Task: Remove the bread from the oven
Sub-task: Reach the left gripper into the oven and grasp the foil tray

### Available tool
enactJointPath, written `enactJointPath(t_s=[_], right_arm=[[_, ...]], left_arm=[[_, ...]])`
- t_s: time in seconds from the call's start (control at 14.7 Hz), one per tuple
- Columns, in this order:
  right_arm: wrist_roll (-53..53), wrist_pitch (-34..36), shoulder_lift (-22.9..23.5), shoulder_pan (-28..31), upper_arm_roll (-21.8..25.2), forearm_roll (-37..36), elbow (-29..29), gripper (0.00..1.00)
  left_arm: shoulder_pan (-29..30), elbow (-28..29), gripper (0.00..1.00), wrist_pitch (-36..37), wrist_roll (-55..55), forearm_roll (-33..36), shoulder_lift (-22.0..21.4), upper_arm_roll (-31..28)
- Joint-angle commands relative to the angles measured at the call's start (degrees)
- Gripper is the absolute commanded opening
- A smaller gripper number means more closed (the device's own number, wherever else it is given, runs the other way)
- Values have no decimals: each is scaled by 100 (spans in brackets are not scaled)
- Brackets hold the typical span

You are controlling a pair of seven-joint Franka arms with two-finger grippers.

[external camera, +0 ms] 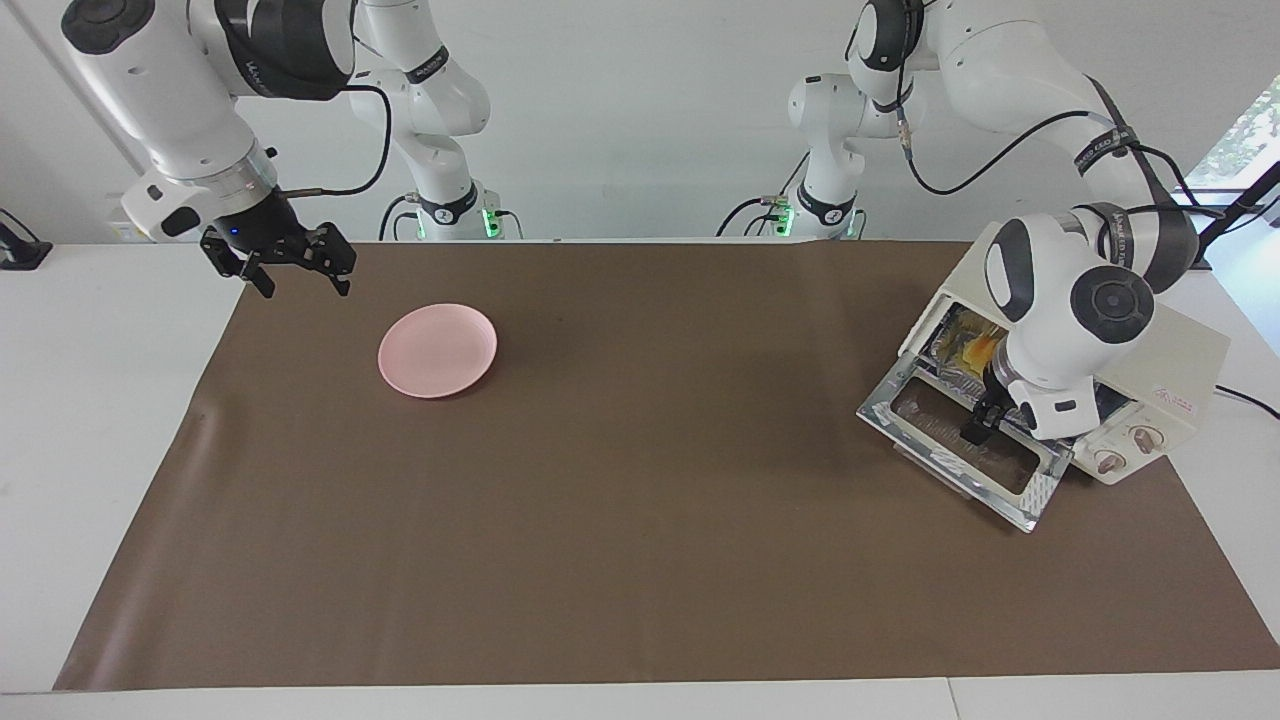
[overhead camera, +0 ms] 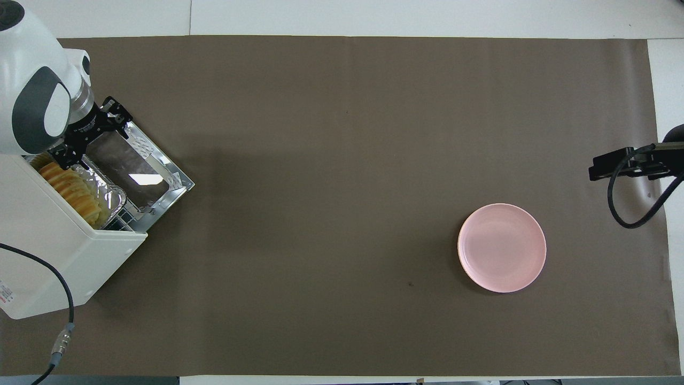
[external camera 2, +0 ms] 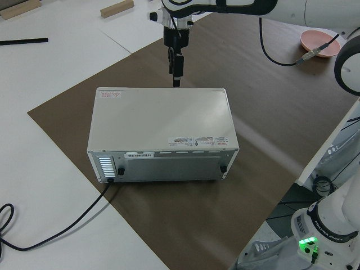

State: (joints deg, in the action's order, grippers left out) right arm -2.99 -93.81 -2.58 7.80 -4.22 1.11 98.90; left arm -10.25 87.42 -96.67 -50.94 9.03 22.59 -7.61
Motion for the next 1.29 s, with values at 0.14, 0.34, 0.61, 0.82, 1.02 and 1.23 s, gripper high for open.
enactJointPath(t_s=[0.14, 0.34, 0.61, 0.82, 1.02, 1.23], right_arm=[[-141, 47, -67, 55, -44, -32, 32, 100], [-141, 47, -67, 55, -44, -32, 24, 100], [-141, 56, -67, 55, -44, -32, 24, 100], [-141, 47, -67, 55, -44, -32, 24, 100], [-141, 47, -67, 55, -44, -32, 24, 100], [-141, 56, -67, 55, -44, -40, 24, 100]], left_arm=[[-39, 846, 100, -509, -144, 178, -483, -22], [-21, 1198, 100, -862, -144, 292, -606, -30], [23, 1409, 100, -985, -153, 310, -685, -30], [41, 1594, 100, -1240, -171, 310, -694, -30], [32, 1603, 100, -1363, -372, 353, -598, -22], [41, 1717, 100, -1495, -399, 424, -536, -22]])
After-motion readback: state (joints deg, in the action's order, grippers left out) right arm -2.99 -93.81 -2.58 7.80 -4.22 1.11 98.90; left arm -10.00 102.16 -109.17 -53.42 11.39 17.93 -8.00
